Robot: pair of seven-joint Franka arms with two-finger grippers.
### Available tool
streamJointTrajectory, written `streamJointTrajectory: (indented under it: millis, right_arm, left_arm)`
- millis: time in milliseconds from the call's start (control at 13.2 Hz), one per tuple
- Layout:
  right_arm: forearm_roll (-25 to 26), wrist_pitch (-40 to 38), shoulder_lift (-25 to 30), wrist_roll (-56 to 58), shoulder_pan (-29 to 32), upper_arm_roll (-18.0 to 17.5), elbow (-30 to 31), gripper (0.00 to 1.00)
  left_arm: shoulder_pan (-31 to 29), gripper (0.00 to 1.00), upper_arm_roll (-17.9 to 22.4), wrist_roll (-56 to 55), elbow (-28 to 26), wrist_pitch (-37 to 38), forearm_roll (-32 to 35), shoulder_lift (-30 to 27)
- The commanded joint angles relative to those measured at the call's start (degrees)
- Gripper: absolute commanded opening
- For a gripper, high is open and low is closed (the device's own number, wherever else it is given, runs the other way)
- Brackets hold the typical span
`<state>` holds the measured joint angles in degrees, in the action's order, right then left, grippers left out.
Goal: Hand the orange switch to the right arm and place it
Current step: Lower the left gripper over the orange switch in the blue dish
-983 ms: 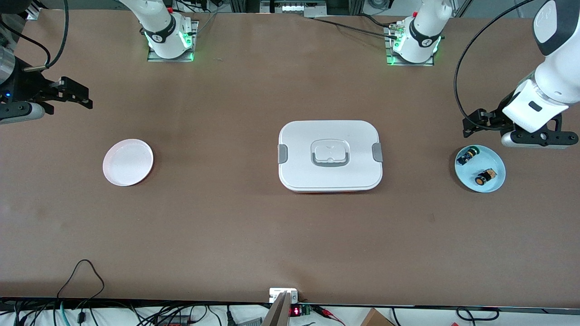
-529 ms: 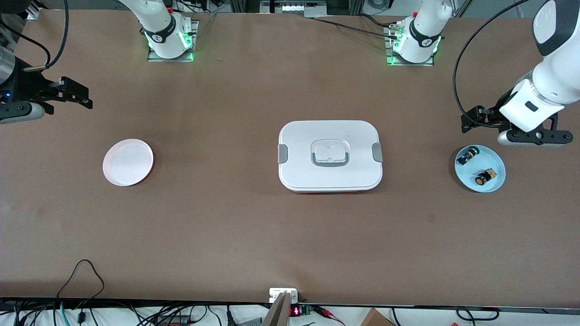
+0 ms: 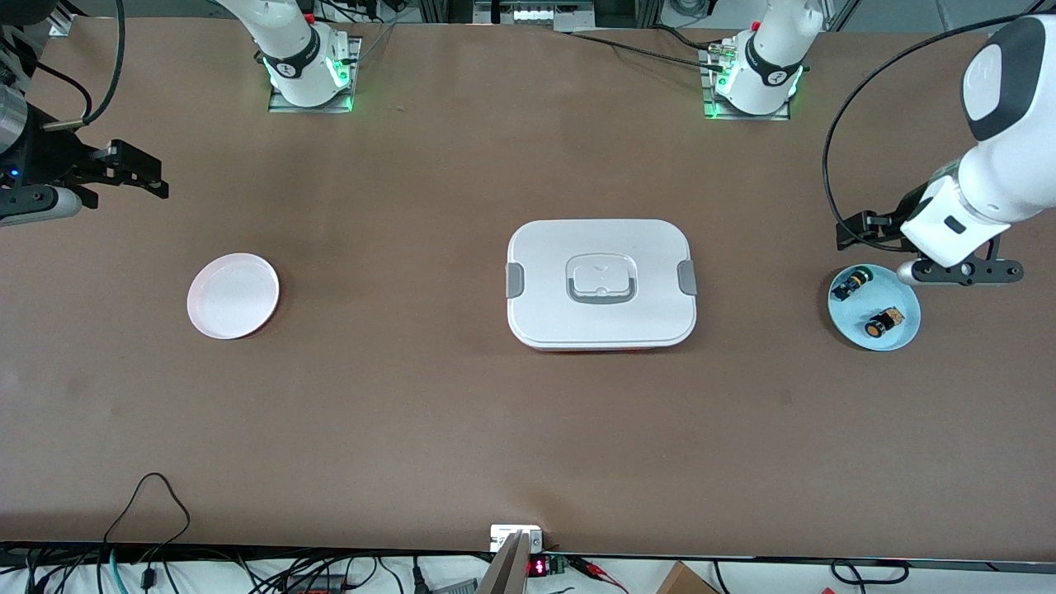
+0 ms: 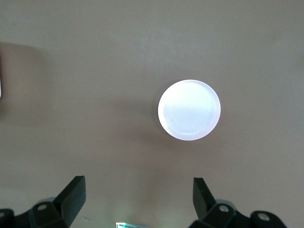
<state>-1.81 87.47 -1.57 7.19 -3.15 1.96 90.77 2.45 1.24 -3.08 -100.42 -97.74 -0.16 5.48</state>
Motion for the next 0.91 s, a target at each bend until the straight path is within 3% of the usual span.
streamJointTrajectory:
  millis: [0, 227, 454, 681, 832]
  right_arm:
    - [-0.65, -0.54, -0.01, 0.10, 0.43, -0.29, -0.95, 1.00]
    - [-0.65, -0.54, -0.10, 0.10, 0.43, -0.29, -0.95, 1.00]
    - [-0.65, -0.54, -0.10, 0.10, 0.52, -0.29, -0.95, 1.00]
    - [-0.65, -0.54, -0.10, 0.10, 0.43, -0.29, -0.95, 1.00]
    - [-0.65, -0.54, -0.10, 0.10, 0.43, -0.29, -0.95, 1.00]
  left_arm:
    - [-2.53, 1.00, -0.01, 0.00, 3.20, 0.62, 0.69, 2.94]
    - [-6.83, 1.00, 0.08, -4.54, 3.30, 0.01, 0.60, 4.97]
    - [-9.73, 1.00, 0.17, -17.01, 2.51, -4.11, 0.86, 8.65]
    - [-12.02, 1.00, 0.17, -19.69, 1.98, -11.65, 2.96, 12.61]
    - [-14.74, 1.00, 0.08, -18.29, -1.16, -18.41, 3.24, 13.68]
